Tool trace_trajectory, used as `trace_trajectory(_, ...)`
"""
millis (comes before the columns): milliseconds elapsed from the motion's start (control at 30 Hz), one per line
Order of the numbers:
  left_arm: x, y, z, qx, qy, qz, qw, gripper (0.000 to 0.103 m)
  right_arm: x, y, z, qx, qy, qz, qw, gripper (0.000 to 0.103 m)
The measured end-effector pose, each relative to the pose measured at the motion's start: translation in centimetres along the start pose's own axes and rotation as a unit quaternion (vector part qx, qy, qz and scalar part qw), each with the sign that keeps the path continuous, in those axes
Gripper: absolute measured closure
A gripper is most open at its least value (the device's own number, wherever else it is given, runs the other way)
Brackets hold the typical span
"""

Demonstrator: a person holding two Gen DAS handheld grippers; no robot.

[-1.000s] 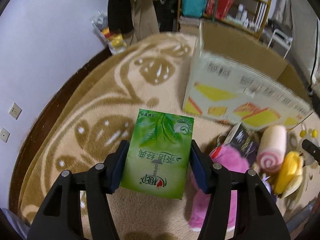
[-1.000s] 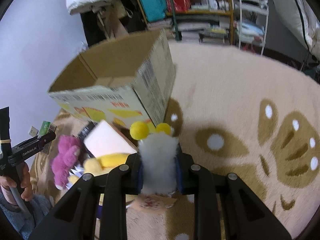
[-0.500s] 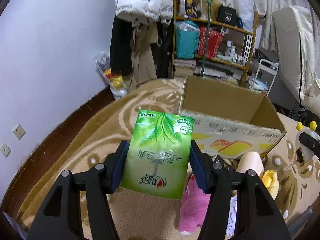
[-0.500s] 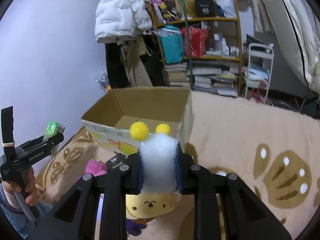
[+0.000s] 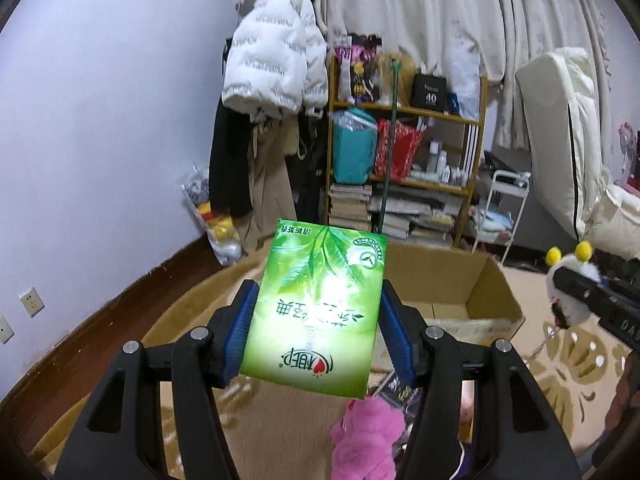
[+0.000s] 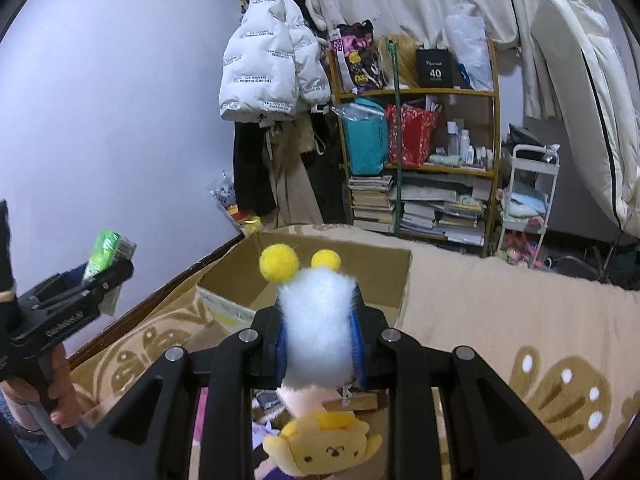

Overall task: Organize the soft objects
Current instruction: 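Lift the tissue pack with the left tool while the right tool lifts the pom-pom toward the box, then release the tissue pack and pom-pom into the box with both tools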

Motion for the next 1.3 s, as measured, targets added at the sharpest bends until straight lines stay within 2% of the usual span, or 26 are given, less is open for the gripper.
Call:
trace_trajectory(300, -2.4, 0.7, 0.2, -0.011, 0.0, 0.029, 0.9995, 0.045, -2.2, 1.4, -0.1, 0.003, -0.019, 0.02, 1.0, 0.079)
trace_trajectory(367, -2.7, 1.2, 0.4, -0.011, 0.004, 0.03, 0.9995, 0.045, -2.4, 1.7, 0.1, 0.004, -0.019, 0.022, 1.0, 0.091)
trace_trajectory(467, -3.1, 2.1, 0.8, -0.013, 0.011, 0.033, 0.9993, 0.045, -3.0, 2.7, 0.5, 0.006, -0.02, 0.023, 1.0, 0.092)
trace_trajectory(567, -3.1, 3.4, 1.2, -0.015, 0.013, 0.028, 0.9994, 0.045, -3.0, 3.7, 0.8, 0.007, -0.017, 0.021, 1.0, 0.095)
trace_trajectory(767, -2.8, 5.5, 1.9, -0.021, 0.027, 0.017, 0.9993, 0.045, -3.4, 5.1, 1.6, -0.01, -0.002, 0.024, 1.0, 0.095)
trace_trajectory(1133, -3.5, 8.6, 4.3, -0.007, 0.05, 0.017, 0.9986, 0.045, -5.9, 6.1, 2.5, -0.021, -0.01, 0.049, 0.999, 0.095)
trace_trajectory(1300, -2.3, 11.1, 4.7, -0.004, 0.048, -0.017, 0.9987, 0.045, -5.7, 7.5, 2.7, -0.021, -0.011, 0.044, 0.999, 0.095)
Point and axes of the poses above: each gripper's, at about its wrist camera, not at the fingertips, and y roughly the way its jaws point, z to its right, x to its underside, the point moved 3 cm from there along y, roughly the way its jaws point, and after that the axes turned 11 degrees about -y, right-handed, at the moved point
